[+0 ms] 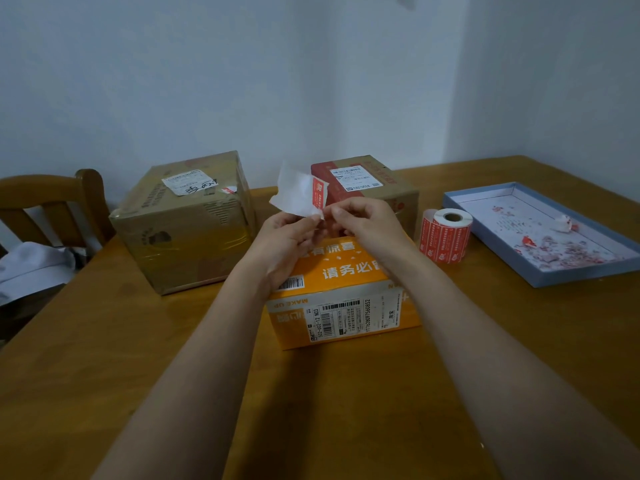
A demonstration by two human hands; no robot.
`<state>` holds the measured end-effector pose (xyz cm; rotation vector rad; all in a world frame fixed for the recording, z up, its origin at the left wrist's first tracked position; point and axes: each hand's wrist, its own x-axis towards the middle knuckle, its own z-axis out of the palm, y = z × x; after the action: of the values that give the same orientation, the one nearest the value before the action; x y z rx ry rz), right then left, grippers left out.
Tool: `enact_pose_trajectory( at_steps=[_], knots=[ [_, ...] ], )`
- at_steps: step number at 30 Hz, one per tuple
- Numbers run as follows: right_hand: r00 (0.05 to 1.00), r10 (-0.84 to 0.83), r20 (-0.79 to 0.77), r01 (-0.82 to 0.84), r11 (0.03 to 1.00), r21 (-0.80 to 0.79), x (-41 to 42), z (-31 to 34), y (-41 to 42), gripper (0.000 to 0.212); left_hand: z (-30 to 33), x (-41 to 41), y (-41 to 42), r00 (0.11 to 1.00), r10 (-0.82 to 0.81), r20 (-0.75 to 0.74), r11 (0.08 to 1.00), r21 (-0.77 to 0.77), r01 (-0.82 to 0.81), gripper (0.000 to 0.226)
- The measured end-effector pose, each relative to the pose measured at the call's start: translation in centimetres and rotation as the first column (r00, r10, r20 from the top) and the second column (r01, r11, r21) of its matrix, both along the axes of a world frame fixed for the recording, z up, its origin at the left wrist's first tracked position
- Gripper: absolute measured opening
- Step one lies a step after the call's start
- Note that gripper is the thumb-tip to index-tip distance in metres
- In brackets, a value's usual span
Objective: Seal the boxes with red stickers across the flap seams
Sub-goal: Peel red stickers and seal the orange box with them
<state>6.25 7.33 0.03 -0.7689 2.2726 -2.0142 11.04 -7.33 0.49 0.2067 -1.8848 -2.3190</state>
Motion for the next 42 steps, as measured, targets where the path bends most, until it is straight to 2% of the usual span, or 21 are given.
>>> enact_pose_trajectory(
  at_steps=[7,17,25,34,42],
  knots=[
    [0.997,-0.06,-0.048,0.064,0.995,0.071,0.2,-0.19,0.12,0.013,-0.18,0.01,-0.03,1.0,-0.006,0.004,0.993,-0.114,0.006,0.017],
    [0.993,-0.11,-0.034,0.114,0.984,0.137,-0.08,-0.37,-0.39,0.006,-0.05,0.15,0.28,1.0,-0.01,0.002,0.99,-0.144,0.01,0.02],
    [0.99,-0.14,-0.019,0.141,0.976,0.165,-0.15,-0.28,-0.4,0.008,0.24,0.08,0.36,1.0,-0.021,-0.003,0.991,-0.133,0.02,0.01],
    [0.982,-0.13,0.134,0.111,0.984,0.137,-0.37,0.17,-0.34,0.009,0.57,-0.17,0.57,0.999,0.031,0.038,0.993,-0.116,-0.027,0.019],
    [0.974,-0.128,0.189,0.114,0.99,0.085,-0.64,0.31,-0.32,0.014,0.49,-0.23,0.51,0.995,0.066,0.079,0.996,-0.069,-0.061,0.02]
  ],
)
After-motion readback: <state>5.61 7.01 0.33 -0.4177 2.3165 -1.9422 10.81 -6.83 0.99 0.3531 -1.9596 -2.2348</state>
